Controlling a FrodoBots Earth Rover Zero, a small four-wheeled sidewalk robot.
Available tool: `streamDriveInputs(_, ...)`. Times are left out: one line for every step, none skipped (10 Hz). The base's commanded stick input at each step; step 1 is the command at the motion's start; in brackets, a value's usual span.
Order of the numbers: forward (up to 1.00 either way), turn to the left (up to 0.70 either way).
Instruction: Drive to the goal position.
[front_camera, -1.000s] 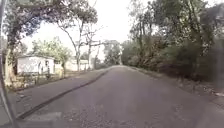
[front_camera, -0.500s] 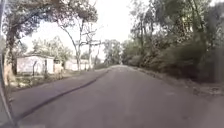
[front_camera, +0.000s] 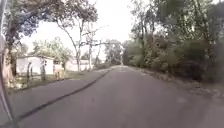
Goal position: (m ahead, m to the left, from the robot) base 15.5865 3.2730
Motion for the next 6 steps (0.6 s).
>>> streamDriveInputs(0.7, 0.0)
streamDriveInputs(0.7, 0.0)
streamDriveInputs(0.7, 0.0)
streamDriveInputs(0.7, 0.0)
streamDriveInputs(0.7, 0.0)
streamDriveInputs(0.7, 0.0)
